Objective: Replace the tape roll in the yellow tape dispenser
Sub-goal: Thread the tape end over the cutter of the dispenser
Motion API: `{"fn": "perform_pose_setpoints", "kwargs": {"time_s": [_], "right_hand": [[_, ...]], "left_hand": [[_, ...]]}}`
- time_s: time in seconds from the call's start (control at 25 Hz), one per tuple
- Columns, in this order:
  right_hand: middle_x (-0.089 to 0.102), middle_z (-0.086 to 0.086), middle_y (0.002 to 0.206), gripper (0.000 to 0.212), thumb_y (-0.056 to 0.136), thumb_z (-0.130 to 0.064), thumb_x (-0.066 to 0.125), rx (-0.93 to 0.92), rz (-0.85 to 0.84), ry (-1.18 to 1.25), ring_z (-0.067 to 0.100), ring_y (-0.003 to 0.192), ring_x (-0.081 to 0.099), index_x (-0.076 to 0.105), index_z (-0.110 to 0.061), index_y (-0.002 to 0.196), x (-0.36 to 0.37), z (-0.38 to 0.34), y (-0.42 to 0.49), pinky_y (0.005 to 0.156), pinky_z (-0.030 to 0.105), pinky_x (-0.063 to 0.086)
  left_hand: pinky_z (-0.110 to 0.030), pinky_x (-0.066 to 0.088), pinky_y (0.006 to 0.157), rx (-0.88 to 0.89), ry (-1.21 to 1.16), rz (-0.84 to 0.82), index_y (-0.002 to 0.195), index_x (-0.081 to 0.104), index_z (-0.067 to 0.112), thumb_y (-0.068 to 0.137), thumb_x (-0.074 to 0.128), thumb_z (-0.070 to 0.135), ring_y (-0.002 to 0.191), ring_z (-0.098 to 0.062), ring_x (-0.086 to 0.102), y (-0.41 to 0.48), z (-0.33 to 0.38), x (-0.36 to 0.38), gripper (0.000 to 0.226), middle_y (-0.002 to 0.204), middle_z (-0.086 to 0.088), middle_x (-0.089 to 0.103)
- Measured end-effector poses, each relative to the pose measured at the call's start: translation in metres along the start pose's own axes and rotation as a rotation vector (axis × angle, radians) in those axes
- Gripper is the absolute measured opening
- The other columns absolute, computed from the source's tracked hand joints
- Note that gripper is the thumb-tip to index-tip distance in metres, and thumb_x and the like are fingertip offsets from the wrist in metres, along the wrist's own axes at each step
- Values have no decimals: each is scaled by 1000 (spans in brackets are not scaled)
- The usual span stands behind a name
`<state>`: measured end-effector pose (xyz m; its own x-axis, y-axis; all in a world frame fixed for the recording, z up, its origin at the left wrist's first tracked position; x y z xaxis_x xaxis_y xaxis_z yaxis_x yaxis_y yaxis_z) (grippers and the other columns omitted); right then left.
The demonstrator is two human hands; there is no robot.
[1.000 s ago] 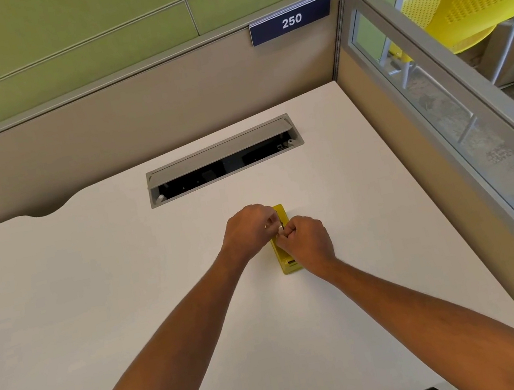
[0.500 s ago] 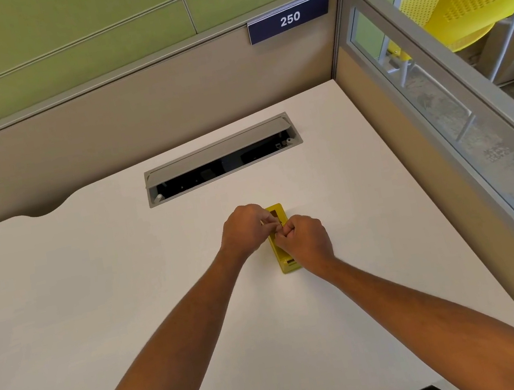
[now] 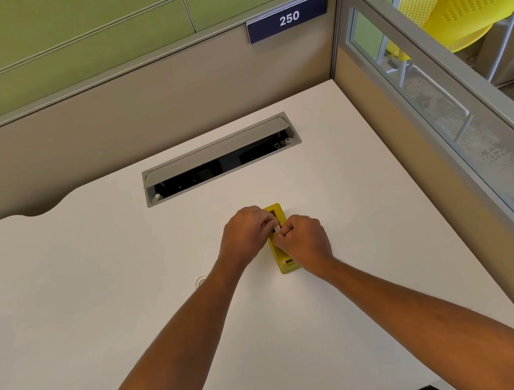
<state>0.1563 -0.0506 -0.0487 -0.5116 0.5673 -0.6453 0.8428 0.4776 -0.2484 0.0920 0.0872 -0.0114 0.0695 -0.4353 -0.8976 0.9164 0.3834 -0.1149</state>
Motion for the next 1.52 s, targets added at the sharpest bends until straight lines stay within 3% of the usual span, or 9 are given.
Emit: {"fn": "perform_pose_setpoints", "kwargs": {"time_s": [0.2,0.44,0.64,0.84,0.96,1.08,1.28,1.52], "right_hand": [[68,-11,71,23,91,-40,76,4,-5,-1,13,67,65,73,-21,78,-2,-1,0,58,27,51],[77,-4,84,22,92,-41,78,19,-6,-4,14,72,69,77,-19,87,-2,-2,-2,65,28,54],[77,-3,85,24,94,-41,77,31,-2,-3,16,73,70,78,-17,90,-3,-1,-3,64,26,49],[76,-3,91,26,95,-43,78,50,-28,23,18,80,72,79,-17,96,-4,-1,-7,69,30,57],[76,-1,93,22,102,-36,70,98,-12,60,19,79,69,77,-16,94,-5,5,-10,65,29,54],[74,6,92,26,105,-24,60,234,-58,200,21,77,65,78,-10,94,-2,9,-11,62,32,54],[66,9,71,15,95,-12,71,604,-204,674,18,53,51,74,-4,83,2,8,-14,46,27,42],[57,9,64,15,91,-6,59,681,-259,807,18,50,43,70,-3,82,2,8,-13,45,25,35]], "left_hand": [[-38,56,83,16,64,-29,114,77,19,112,56,32,109,-20,65,1,2,1,24,112,0,74],[-42,58,90,-12,111,-47,116,75,18,114,52,27,115,-21,65,5,6,-2,24,119,0,72],[-40,59,89,-23,125,-52,115,75,17,113,54,23,115,-21,65,4,8,-1,22,117,0,73],[-40,59,88,-25,150,-53,114,76,20,112,54,23,114,-20,65,0,8,1,22,117,2,73],[-40,58,88,-25,151,-42,115,77,21,113,54,25,114,-21,65,-3,9,3,23,117,2,73],[-38,56,86,-33,147,-34,114,77,22,112,52,26,114,-20,65,-5,12,6,25,117,2,73],[-37,54,80,-21,165,-26,109,76,21,110,52,24,112,-21,65,-11,14,10,24,115,3,73],[-41,56,77,-7,218,-23,108,75,19,110,52,26,109,-23,65,-21,19,13,24,111,-1,71]]}}
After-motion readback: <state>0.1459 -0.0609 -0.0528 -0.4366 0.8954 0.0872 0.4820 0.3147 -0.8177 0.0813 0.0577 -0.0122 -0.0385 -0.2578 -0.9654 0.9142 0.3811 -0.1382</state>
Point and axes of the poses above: each hand's wrist, its own y-axis towards the middle knuckle, its own x-axis out of the palm, z = x × y, the point moved 5 cm from there along y, towards the middle knuckle
